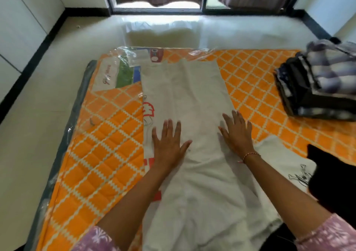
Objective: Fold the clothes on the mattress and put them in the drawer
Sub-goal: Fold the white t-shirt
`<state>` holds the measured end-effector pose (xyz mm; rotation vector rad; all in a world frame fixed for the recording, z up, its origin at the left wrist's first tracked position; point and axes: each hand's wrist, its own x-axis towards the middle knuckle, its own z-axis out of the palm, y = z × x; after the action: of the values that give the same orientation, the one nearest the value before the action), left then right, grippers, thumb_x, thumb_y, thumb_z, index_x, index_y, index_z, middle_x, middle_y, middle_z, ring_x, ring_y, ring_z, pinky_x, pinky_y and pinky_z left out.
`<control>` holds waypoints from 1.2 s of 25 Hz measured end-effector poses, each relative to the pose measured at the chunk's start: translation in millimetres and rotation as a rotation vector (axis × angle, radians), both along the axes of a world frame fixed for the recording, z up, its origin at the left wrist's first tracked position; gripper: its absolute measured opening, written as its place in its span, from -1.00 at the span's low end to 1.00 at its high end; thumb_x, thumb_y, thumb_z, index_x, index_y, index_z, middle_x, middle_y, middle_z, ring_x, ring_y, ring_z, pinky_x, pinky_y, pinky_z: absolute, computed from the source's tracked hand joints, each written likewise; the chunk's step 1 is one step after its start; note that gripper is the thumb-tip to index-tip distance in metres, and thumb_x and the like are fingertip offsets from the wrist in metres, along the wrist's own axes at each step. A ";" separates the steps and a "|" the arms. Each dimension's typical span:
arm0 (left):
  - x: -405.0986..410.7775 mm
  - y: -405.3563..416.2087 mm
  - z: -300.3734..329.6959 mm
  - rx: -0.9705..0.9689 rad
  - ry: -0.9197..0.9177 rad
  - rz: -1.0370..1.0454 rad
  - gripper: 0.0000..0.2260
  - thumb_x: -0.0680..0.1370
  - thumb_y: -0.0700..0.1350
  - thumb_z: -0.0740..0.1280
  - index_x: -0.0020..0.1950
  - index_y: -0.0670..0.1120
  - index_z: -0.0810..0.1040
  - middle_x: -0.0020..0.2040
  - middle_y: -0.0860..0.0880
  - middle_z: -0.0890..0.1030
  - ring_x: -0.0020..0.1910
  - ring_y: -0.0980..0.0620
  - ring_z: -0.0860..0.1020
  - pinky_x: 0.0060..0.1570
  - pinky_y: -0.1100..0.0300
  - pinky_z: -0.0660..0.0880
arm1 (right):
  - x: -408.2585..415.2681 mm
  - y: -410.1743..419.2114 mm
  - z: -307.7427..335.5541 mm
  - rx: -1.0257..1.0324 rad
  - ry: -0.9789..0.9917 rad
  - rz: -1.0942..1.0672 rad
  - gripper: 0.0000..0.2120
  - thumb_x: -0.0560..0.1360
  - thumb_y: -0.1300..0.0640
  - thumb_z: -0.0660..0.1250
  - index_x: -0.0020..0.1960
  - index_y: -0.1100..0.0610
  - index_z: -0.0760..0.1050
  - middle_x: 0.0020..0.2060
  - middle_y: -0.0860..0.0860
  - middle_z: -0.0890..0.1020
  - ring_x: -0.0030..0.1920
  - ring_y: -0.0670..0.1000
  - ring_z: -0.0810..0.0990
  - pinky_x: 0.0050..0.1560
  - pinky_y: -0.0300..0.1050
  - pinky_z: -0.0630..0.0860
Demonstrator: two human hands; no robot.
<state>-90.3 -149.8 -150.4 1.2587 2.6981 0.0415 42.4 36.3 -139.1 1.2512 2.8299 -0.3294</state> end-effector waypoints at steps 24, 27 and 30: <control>119.0 -31.4 81.0 0.736 -1.896 0.592 -0.45 0.46 0.32 0.17 0.11 -0.09 0.63 -0.02 -0.13 0.67 -0.09 -0.07 0.66 -0.06 0.01 0.58 | 56.8 -130.4 96.8 -0.222 0.189 0.055 -0.53 0.56 0.17 0.15 0.46 0.08 0.23 0.17 0.14 0.56 0.18 0.19 0.54 0.03 -0.03 0.45; 95.3 -77.3 79.7 0.756 -1.913 0.785 -0.59 0.53 0.09 0.25 -0.24 -0.20 0.68 -0.27 -0.14 0.66 -0.26 -0.07 0.65 -0.21 0.13 0.59 | 32.8 -204.7 81.8 -0.446 0.156 0.227 -0.60 0.56 0.23 0.16 0.40 0.20 0.31 0.16 0.19 0.56 0.17 0.20 0.53 0.08 -0.02 0.45; 95.1 -96.1 70.9 0.725 -1.704 0.970 -0.70 0.58 -0.06 0.27 -0.25 -0.22 0.57 -0.32 -0.15 0.56 -0.30 -0.06 0.55 -0.24 0.11 0.51 | 34.7 -227.2 63.4 -0.574 0.221 0.239 -0.69 0.55 0.24 0.19 0.28 0.22 0.41 0.13 0.20 0.58 0.13 0.19 0.54 0.02 -0.07 0.44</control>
<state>4.8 -245.9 -79.5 -0.3237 1.3282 1.4410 77.1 -191.0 -75.7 0.7898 2.6918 -1.2194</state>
